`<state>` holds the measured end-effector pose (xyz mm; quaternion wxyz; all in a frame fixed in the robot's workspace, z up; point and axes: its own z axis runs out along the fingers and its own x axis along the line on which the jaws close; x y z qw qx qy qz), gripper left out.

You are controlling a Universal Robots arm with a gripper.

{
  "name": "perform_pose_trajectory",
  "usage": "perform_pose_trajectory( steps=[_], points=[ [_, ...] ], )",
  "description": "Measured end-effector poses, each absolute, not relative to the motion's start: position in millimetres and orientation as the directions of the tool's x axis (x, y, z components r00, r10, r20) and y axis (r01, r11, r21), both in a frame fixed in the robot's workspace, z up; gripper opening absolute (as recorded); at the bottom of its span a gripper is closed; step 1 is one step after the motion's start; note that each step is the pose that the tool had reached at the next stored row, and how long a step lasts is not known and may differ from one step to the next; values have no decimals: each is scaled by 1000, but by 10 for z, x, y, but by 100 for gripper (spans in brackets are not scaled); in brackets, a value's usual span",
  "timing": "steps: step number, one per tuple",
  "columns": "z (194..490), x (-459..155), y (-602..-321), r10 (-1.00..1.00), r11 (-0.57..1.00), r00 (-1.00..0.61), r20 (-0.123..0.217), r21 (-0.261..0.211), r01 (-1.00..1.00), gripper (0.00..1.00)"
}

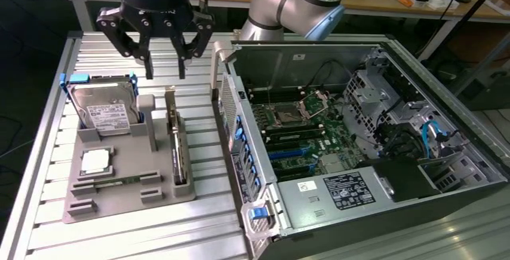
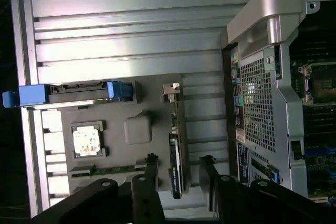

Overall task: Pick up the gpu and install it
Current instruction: 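Pick up the gpu and move the gpu toward the slot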

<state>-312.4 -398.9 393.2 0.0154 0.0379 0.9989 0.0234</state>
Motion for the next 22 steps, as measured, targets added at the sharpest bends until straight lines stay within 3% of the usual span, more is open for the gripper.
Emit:
perform_pose_trajectory(
  steps=[6, 7, 22],
  points=[
    [3930, -3127, -3988, 52, 998, -998, -32, 41, 50, 65],
    [3924, -3127, -3988, 34, 999, -999, -32, 40, 33, 73],
    [3644, -3136, -4076, -61, 997, -998, -32, 39, -62, 73]
  ],
)
